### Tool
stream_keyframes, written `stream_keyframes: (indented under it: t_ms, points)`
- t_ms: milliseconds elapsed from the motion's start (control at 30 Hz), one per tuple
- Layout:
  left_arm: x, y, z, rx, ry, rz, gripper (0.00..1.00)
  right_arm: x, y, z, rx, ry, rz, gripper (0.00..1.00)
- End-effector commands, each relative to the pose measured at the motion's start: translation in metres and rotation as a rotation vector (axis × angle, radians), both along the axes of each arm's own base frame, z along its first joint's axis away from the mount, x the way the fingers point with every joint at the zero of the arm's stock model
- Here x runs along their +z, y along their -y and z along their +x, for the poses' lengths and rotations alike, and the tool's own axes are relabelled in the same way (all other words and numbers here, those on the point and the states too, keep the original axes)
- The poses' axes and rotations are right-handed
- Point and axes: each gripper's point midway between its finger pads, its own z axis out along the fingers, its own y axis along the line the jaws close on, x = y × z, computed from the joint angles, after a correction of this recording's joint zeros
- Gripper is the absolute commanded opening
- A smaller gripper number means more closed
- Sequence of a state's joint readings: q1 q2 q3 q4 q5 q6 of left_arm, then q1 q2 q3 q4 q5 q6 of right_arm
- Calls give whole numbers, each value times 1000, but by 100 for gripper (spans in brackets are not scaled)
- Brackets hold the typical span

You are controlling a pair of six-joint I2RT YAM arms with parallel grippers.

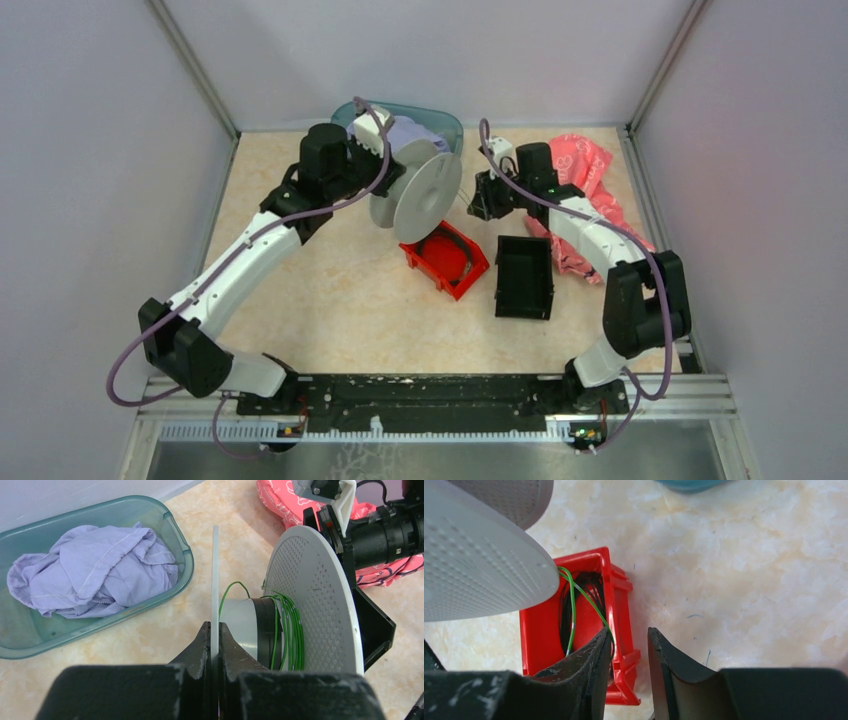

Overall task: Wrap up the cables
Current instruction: Wrap the cable around the cable reel.

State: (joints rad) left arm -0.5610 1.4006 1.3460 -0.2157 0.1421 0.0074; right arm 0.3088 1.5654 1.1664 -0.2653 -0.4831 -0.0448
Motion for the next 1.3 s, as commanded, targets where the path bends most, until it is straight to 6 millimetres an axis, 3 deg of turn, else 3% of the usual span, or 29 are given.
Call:
stream_keyframes:
  t_ms: [0, 400, 667, 867, 1067, 1267]
  points:
    - [66, -7, -3, -12, 105, -155, 0, 5, 0, 2, 23, 36, 23, 34]
    - [74, -21, 3, -12, -2, -313, 0, -6, -12, -20, 93, -34, 91, 37]
    - [60, -19, 5, -56, -131, -445, 0, 14, -28, -28, 162, -13, 200, 35]
    - [57, -22, 10, -51, -167, -485, 0, 14, -27, -31, 173, 2, 198, 23]
    - [56, -22, 12, -49, -185, -494, 0, 23, -35, -41, 230, 7, 265, 0]
    - [49, -20, 13, -63, -246, -538, 0, 56, -50, -48, 265, 62, 449, 0]
